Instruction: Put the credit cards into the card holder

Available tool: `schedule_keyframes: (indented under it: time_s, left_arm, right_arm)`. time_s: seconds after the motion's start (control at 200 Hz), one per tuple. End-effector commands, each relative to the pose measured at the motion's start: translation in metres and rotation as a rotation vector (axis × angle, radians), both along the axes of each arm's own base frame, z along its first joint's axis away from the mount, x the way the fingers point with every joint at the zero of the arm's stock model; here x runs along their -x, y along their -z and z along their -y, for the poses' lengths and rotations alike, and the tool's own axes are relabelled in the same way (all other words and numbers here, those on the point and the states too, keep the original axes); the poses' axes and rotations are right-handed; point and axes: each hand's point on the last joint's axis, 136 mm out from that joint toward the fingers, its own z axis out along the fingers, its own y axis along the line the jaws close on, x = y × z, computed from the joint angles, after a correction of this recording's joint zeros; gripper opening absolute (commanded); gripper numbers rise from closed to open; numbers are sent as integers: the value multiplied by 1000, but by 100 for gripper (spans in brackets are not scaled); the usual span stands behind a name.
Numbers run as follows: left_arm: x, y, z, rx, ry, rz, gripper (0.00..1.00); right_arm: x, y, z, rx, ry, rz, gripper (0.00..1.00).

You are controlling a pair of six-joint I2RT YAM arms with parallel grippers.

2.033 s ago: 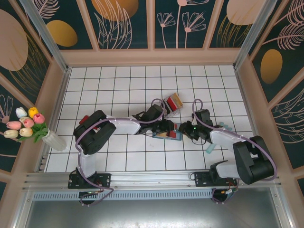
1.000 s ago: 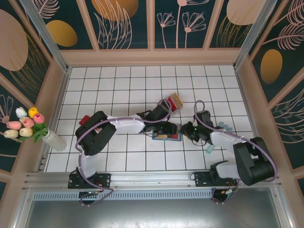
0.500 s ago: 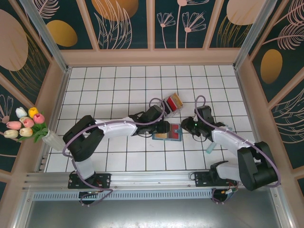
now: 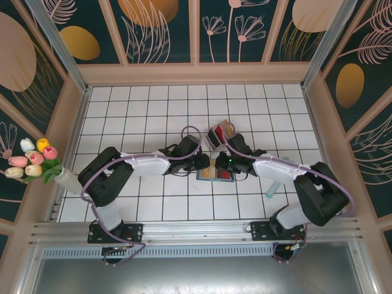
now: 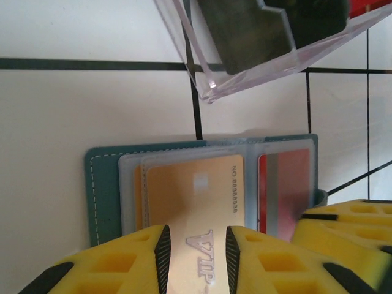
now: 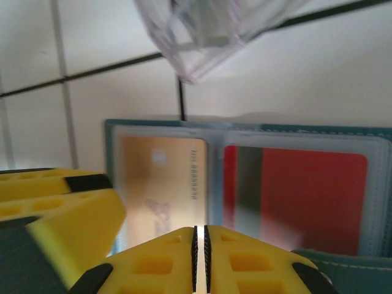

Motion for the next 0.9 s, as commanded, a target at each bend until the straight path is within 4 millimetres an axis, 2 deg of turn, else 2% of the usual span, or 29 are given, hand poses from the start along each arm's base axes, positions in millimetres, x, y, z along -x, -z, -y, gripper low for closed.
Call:
schedule_keyframes:
  time_s: [0.0,0.38,0.565,0.746,0.896]
  left_arm:
    - [4,9,7,30,17,-22,33]
    - [17,50,-22,-96,-38,-92,28]
    - [18,55,-25,-112,-40,-99,28]
    - [19,56,-24,-113,-34,-102,28]
    - [19,55,-23,-111,-34,-102,28]
  right_arm:
    - [1,12,12,125,45,-29,14]
    - [4,10,61,317,153,-16,15]
    - [6,10,80,321,209,-26,15]
    - [17,27,92,298,247,-101,16]
    - [28,38,110,361,313,-151,16]
